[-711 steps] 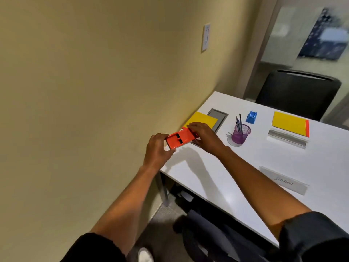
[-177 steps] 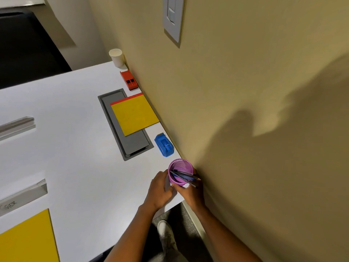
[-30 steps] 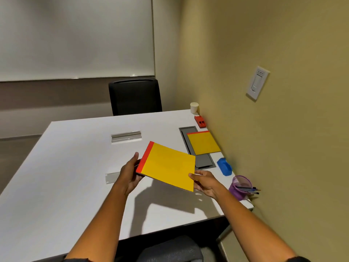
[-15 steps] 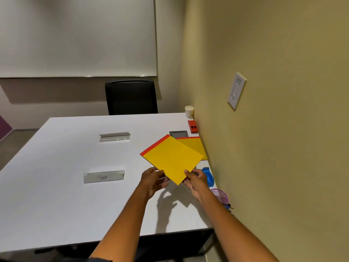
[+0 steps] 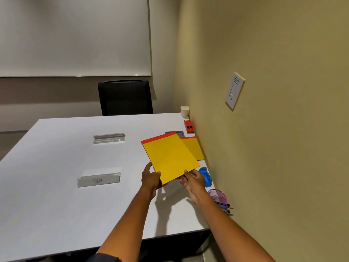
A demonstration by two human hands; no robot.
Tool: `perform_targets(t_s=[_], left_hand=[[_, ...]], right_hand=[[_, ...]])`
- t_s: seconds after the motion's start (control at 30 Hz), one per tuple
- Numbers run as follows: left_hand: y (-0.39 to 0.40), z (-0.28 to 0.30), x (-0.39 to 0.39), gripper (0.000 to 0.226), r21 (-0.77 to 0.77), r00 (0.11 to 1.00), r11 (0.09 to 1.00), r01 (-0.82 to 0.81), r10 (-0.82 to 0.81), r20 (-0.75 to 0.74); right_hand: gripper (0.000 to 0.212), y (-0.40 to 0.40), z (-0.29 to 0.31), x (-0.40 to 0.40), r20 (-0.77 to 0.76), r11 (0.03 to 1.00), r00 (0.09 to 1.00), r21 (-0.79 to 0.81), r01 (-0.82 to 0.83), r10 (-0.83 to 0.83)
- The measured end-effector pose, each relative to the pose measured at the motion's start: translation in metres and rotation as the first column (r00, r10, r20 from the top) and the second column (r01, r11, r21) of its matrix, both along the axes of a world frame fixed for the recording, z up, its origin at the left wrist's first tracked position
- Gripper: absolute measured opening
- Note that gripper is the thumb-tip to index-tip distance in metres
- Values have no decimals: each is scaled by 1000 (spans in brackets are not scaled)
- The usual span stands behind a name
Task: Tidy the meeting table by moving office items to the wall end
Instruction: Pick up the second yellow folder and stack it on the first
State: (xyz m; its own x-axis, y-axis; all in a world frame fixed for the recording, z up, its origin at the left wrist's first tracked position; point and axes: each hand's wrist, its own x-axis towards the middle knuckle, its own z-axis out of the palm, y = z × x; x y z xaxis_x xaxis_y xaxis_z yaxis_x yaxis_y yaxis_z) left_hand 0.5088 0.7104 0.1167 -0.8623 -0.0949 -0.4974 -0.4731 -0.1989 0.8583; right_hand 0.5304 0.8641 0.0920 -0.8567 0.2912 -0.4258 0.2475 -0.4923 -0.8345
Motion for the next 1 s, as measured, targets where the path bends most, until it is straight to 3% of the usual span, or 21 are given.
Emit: perform_targets(t_s=[0.07,0.1,0.17,0.23,0.63,0.77,0.83,0.9,1.0], left_hand=[[-4,-2,-6,60,-56,997,996,67,-69,-26],[-4,-4,-8,60,-70,995,993,95,-98,-30],[-2,-7,-13,59,-80,990,987,136,-139,-32],[3,-11,-19,57,-76,985,983,166,-169,-34],[54,-49,-146,59,-109,981,976,187,-181,63],[76,-71,-193,43,-213,980,957,195,-181,81],[86,-81,-212,38,-265,976,940,216,-200,86],[93,-93,-225,48,-293,971,926,240,-223,88],[100,-110,-242,55,-377,960,883,279,-267,84]], right_hand=[[9,8,1,-2,16,995,996,-57,86,-85],[15,12,2,-2,34,988,991,-70,135,-133],[48,24,-3,-8,84,979,978,-62,195,-189],[57,36,-8,-14,113,978,973,-27,208,-204],[51,97,-42,-143,232,987,960,71,141,-154],[53,113,-63,-191,276,979,940,26,200,-199],[45,120,-75,-209,299,969,927,-25,245,-226],[39,125,-86,-219,340,961,908,-38,273,-245],[49,129,-101,-236,385,953,875,41,301,-293]])
